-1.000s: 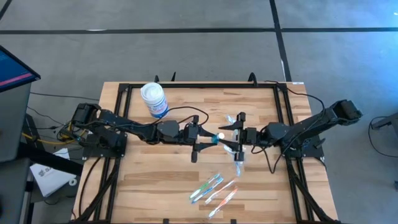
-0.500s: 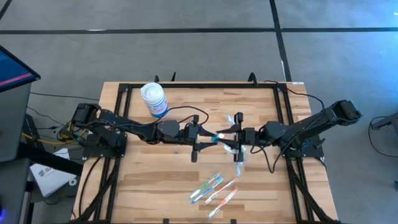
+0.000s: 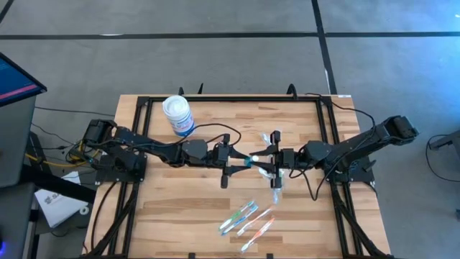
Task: Pick & Place toothbrushing station
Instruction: Put the blue mouthwash into the transparent organizer
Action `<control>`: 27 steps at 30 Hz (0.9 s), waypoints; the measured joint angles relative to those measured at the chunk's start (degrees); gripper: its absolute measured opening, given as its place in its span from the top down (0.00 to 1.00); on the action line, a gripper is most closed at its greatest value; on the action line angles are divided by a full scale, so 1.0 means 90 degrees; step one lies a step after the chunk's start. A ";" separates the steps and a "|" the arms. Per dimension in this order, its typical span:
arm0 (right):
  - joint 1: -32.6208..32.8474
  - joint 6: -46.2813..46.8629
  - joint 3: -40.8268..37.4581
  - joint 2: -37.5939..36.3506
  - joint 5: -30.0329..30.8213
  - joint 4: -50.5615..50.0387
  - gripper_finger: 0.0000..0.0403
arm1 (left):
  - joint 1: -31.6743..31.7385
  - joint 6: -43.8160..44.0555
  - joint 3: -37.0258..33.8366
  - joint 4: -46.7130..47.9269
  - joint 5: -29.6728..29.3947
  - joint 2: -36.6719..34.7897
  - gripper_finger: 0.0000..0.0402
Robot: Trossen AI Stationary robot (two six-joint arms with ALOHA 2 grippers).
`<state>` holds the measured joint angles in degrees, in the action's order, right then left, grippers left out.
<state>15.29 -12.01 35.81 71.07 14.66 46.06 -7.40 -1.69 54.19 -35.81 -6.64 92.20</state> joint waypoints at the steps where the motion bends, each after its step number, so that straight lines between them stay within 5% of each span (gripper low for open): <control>1: 0.0000 0.0000 0.0000 0.0000 0.0000 -0.0002 0.79 | 0.0000 0.0000 -0.0002 0.0000 0.0001 -0.0001 0.67; 14: -0.0005 -0.0022 0.0000 -0.0001 0.0039 -0.0041 0.79 | 0.0010 0.0025 0.0001 -0.0053 -0.0070 0.0000 0.56; 27: -0.0005 0.0103 -0.0019 -0.0871 0.0424 -0.1298 0.79 | 0.0010 0.0017 0.0013 -0.0009 -0.0065 -0.0007 0.55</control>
<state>15.25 -11.08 35.64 63.23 18.47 34.38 -7.31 -1.54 54.30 -35.89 -7.23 92.14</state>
